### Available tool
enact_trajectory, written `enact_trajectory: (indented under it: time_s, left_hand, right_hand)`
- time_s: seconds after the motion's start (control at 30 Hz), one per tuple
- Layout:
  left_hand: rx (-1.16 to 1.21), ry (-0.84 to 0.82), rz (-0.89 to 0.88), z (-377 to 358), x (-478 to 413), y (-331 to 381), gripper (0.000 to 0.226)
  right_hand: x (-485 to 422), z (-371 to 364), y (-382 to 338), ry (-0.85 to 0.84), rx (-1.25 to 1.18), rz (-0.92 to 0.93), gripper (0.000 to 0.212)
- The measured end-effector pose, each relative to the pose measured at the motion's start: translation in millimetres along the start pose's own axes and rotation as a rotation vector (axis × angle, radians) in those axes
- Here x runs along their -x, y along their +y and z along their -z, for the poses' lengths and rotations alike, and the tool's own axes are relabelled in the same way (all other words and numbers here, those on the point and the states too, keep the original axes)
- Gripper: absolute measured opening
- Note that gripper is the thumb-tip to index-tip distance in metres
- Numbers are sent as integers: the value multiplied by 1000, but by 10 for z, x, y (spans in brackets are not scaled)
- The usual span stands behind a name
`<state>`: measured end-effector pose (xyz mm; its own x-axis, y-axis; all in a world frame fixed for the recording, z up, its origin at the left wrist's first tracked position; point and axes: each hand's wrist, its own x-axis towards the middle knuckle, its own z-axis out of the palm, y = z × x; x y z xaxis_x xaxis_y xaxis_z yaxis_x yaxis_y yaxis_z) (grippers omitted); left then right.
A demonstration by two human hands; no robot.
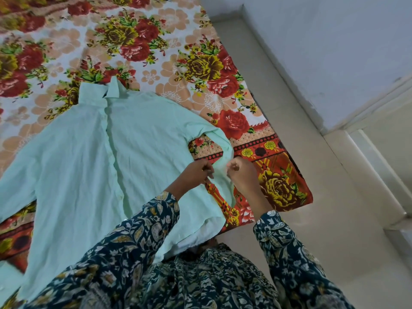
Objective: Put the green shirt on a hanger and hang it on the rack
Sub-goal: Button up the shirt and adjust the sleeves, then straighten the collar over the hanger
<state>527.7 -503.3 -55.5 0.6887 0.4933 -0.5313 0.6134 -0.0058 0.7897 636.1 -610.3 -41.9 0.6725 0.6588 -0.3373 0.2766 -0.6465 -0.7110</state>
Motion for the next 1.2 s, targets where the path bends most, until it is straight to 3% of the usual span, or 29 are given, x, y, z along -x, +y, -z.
enact_trajectory:
  time_s: [0.37, 0.7, 1.03, 1.2]
  left_hand:
    - [241, 259, 111, 1333, 588, -645, 10]
    - [289, 431, 107, 2794, 909, -1238, 13]
    - [239, 501, 44, 3976, 24, -1124, 14]
    - [43, 599, 52, 4527, -785, -1113, 23]
  right_hand:
    - [-9, -1030, -997, -313, -314, -67, 20]
    - [-105, -2028, -2157, -390, -378, -47, 13]
    - [-1277, -2566, -3066, -376, -274, -45, 17]
    - [-2213, -2868, -3347, -347, -175, -7, 24]
